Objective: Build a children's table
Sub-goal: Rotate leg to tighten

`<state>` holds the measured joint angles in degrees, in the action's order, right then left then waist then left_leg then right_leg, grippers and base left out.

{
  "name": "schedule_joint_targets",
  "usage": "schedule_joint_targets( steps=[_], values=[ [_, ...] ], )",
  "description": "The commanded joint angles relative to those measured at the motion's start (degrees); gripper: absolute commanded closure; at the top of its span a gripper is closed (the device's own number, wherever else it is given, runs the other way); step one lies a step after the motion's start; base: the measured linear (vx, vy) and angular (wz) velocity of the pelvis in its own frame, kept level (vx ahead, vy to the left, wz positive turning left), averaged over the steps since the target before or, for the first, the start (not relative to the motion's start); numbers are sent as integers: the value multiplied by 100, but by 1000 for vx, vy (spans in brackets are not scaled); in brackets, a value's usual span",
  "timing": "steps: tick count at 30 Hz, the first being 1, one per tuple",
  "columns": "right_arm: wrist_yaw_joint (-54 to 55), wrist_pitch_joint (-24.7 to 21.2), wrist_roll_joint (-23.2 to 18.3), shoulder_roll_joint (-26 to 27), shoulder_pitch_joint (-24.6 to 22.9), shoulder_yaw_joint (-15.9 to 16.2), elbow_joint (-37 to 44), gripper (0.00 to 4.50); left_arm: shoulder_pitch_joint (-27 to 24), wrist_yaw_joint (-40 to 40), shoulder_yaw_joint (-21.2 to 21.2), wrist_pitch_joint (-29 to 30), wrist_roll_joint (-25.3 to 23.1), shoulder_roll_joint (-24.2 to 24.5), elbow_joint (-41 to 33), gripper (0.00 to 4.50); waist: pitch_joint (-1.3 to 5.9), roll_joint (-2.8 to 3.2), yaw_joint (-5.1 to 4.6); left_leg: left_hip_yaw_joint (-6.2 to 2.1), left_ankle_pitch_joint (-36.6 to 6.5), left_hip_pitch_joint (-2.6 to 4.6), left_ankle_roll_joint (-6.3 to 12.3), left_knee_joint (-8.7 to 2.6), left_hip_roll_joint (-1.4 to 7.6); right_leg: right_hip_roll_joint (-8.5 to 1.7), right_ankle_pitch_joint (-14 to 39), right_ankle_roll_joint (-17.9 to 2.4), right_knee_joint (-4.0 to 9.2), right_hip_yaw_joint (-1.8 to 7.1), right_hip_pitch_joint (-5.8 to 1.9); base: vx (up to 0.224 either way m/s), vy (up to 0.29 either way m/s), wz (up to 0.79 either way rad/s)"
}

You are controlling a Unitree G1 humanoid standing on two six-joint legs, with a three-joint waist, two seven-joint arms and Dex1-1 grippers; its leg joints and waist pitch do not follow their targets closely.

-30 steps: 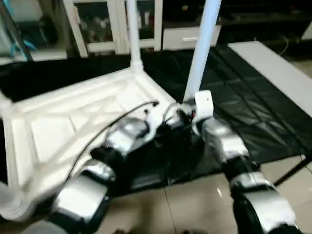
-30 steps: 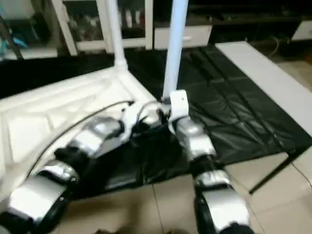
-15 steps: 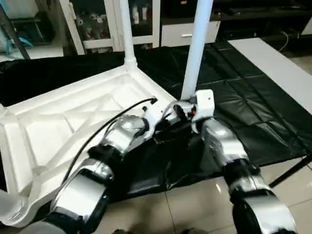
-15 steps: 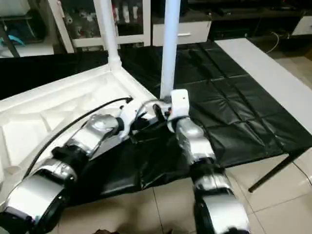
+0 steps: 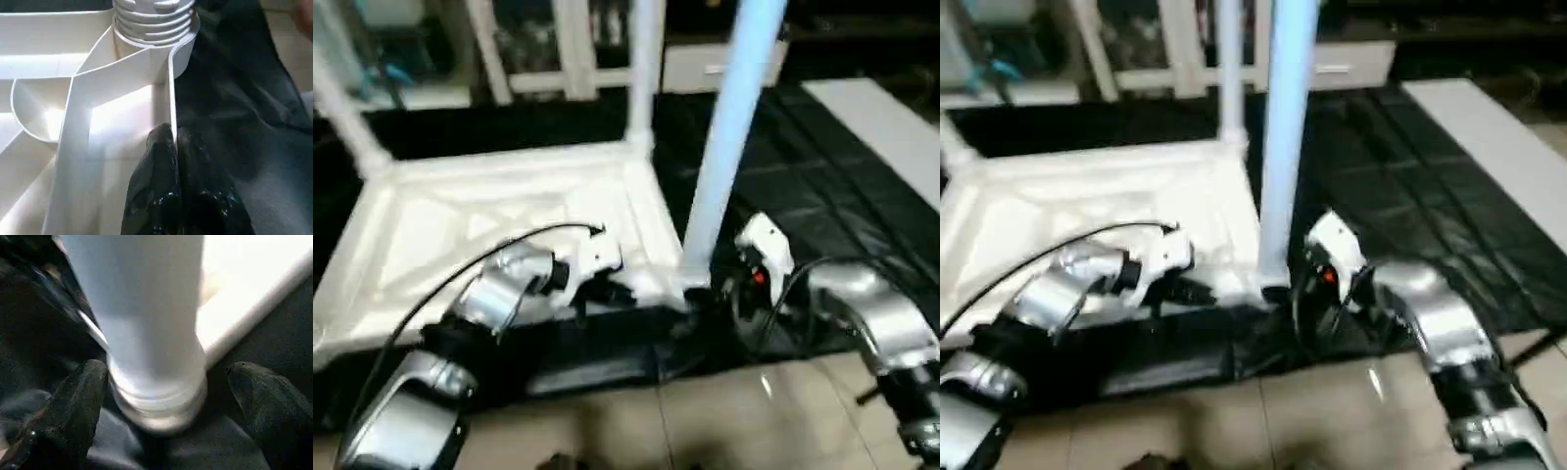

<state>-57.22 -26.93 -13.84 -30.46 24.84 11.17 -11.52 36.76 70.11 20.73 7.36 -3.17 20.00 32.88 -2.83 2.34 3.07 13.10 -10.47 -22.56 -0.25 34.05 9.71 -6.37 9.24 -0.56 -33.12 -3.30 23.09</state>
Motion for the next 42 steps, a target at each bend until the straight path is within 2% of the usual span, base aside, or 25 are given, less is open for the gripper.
schedule_joint_targets(
  steps=[1,2,3,10,11,13,15,17,18,22,24,27,28,31,32,33,34,35,36,37,38,39,40,41,42],
  values=[
    [-166,91,48,-60,85,90,-17,24,-41,226,272,32,-61,-14,-94,450,363,-41,-27,-220,-1720,237,-83,-491,405,-264,1338,-1253,324,213,-153,0,0,0],
    [-254,183,118,-33,160,149,-155,24,-35,233,275,36,-59,-17,-110,450,367,-36,-18,-217,-1704,248,-98,-486,400,-263,1355,-1242,328,214,-146,0,0,0],
    [-259,191,126,-30,167,154,-168,24,-34,232,275,35,-59,-18,-110,450,376,-82,-3,-218,-1604,242,-62,-472,397,-276,1341,-1243,318,220,-153,0,0,0],
    [-391,422,337,35,424,297,-559,24,-28,228,285,9,-105,-15,-109,450,398,-80,14,-201,-1203,216,128,-424,377,-257,985,-1318,275,210,-180,0,0,0],
    [-489,471,340,1,469,369,-600,41,-37,251,291,48,-100,6,-152,450,401,-72,20,-206,-1200,215,133,-422,377,-263,986,-1323,271,208,-187,0,0,0],
    [-549,517,341,14,514,403,-662,41,-37,261,291,82,-97,14,-178,450,399,-66,12,-209,-1233,207,149,-424,379,-258,1017,-1341,276,202,-194,0,0,0],
    [-575,533,334,31,528,414,-689,76,-40,268,290,95,-93,19,-192,450,402,-71,16,-208,-1237,214,141,-419,379,-256,1031,-1335,275,205,-194,0,0,0],
    [-679,560,321,71,547,444,-759,82,-34,277,293,117,-88,26,-216,450,408,-70,19,-213,-1184,208,161,-418,380,-255,965,-1352,263,199,-202,0,0,0],
    [-778,660,365,87,540,479,-852,105,-15,270,293,97,-95,26,-189,450,415,-63,20,-209,-1159,210,183,-407,379,-253,901,-1382,256,195,-202,0,0,0],
    [-824,681,365,84,538,479,-885,114,-1,261,291,85,-102,23,-164,450,417,-62,25,-206,-1114,211,218,-399,376,-247,846,-1418,250,192,-206,0,0,0],
    [-896,705,361,60,526,482,-923,136,13,267,290,78,-107,25,-140,450,416,-64,26,-207,-1115,207,221,-401,378,-247,856,-1416,247,191,-210,0,0,0],
    [-991,767,373,36,515,487,-1038,150,20,269,308,85,-116,2,-103,450,420,-30,24,-203,-1165,218,204,-394,373,-238,806,-1437,252,188,-205,0,0,0],
    [-992,774,375,38,513,485,-1055,166,18,268,312,85,-118,-3,-95,450,422,-32,27,-205,-1174,219,204,-395,374,-240,806,-1443,250,188,-210,0,0,0],
    [-989,762,365,42,495,477,-1054,175,15,281,318,104,-111,-13,-109,450,425,-35,29,-211,-1163,214,201,-397,377,-237,789,-1450,241,184,-218,0,0,0],
    [-956,754,353,66,472,453,-1053,176,9,289,314,136,-95,-25,-132,450,421,-1,20,-207,-1201,220,186,-398,373,-230,779,-1449,251,183,-210,0,0,0],
    [-846,724,323,138,438,386,-1059,177,-1,305,298,178,-57,-49,-152,450,428,-14,23,-214,-1220,215,176,-396,372,-236,787,-1453,244,181,-223,0,0,0],
    [-809,716,314,159,430,365,-1060,177,-4,308,294,189,-47,-55,-158,450,428,18,21,-215,-1225,217,170,-397,372,-236,781,-1455,242,183,-220,0,0,0],
    [-555,691,305,288,447,251,-1158,178,14,220,255,203,-42,-105,-94,450,425,7,13,-211,-1223,217,166,-398,373,-236,775,-1456,253,185,-214,0,0,0],
    [57,680,339,562,490,42,-1368,178,90,-36,168,171,-55,-245,111,450,423,85,-3,-224,-1272,203,134,-398,362,-239,799,-1467,244,181,-213,0,0,0],
    [119,673,341,590,493,21,-1388,178,101,-77,156,170,-59,-265,138,450,414,57,-38,-208,-1347,204,113,-409,353,-218,862,-1447,272,178,-193,0,0,0],
    [378,641,346,705,510,-70,-1474,178,150,-251,105,168,-73,-348,251,450,411,32,-73,-232,-1548,211,1,-423,347,-224,1062,-1413,288,176,-206,0,0,0],
    [977,629,362,986,528,-252,-1636,178,303,-691,-4,145,-119,-556,552,450,377,33,-142,-249,-1974,235,-159,-441,328,-234,1671,-1295,354,174,-170,0,0,0],
    [1630,610,422,1277,571,-394,-1818,178,468,-1126,-110,189,-154,-753,832,450,384,0,-157,-260,-2077,253,-217,-438,330,-247,1841,-1245,374,175,-163,0,0,0],
    [1850,603,448,1374,590,-436,-1881,178,523,-1270,-145,203,-165,-815,924,450,375,6,-186,-264,-2153,251,-252,-439,317,-247,2006,-1198,390,177,-152,0,0,0],
    [2172,654,474,1507,633,-510,-1990,178,592,-1423,-187,181,-167,-888,1040,450,378,6,-217,-307,-2272,243,-332,-464,322,-254,2242,-1056,409,163,-160,0,0,0]
  ],
)
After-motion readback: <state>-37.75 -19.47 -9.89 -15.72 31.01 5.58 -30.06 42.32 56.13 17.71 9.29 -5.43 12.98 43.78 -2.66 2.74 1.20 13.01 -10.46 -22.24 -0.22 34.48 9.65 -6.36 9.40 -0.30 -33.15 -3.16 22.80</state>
